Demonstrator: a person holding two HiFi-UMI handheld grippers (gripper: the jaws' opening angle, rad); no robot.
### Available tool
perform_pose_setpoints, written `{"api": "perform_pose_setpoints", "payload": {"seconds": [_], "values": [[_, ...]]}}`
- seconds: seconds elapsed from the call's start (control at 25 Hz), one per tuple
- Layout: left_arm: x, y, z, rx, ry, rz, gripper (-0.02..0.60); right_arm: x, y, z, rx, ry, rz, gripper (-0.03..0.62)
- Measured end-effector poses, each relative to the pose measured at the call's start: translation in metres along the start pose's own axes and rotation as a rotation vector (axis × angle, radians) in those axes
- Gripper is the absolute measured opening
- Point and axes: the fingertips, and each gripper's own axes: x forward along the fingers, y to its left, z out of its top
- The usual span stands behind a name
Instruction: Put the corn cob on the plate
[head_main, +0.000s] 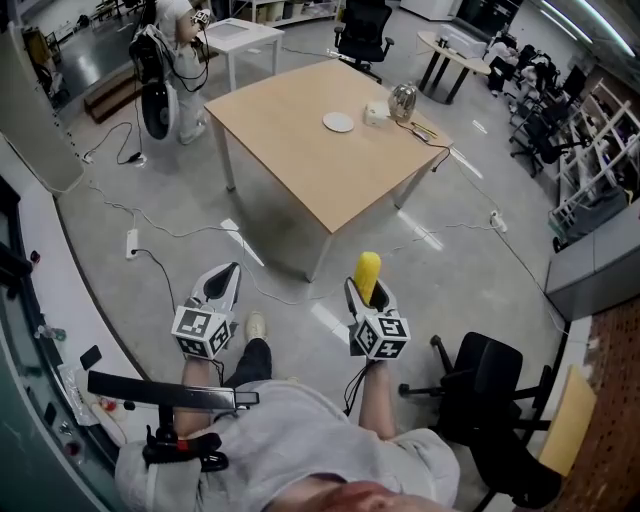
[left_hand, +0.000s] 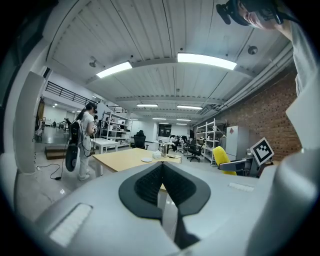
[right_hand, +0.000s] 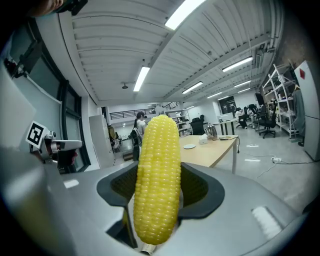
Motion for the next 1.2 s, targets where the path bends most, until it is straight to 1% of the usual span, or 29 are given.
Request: {"api": "perform_pose_setpoints", "payload": {"seconds": [0.24,0.56,0.8,1.04,1.2], "values": [[0.039,0.051,0.014,-0.016,-0.002,0.006,0.020,0.060,0.006,0.024,-0.013,0.006,0.000,0.250],[0.090,0.119,0.037,-0.015,-0.005,-0.026,0.020,0.135,0.022,0.055,-0.011,-0.002,-0.018,0.250],[0.122,0.163,0.043,-0.021,-0.009,-0.043,0.020,0.182,0.030,0.063,-0.005,0.004,-0.034,0.250],[0.140,0.202,0.045,-0.027,-0.003,-0.061,0.020,0.221,0.045,0.071,-0.017,0.004,-0.049,0.250],[0.152,0.222,0.049,-0.017,-0.002,-0.074,0.020,0.242,0.054,0.072,-0.011,0.009,-0.059,0.250]]}}
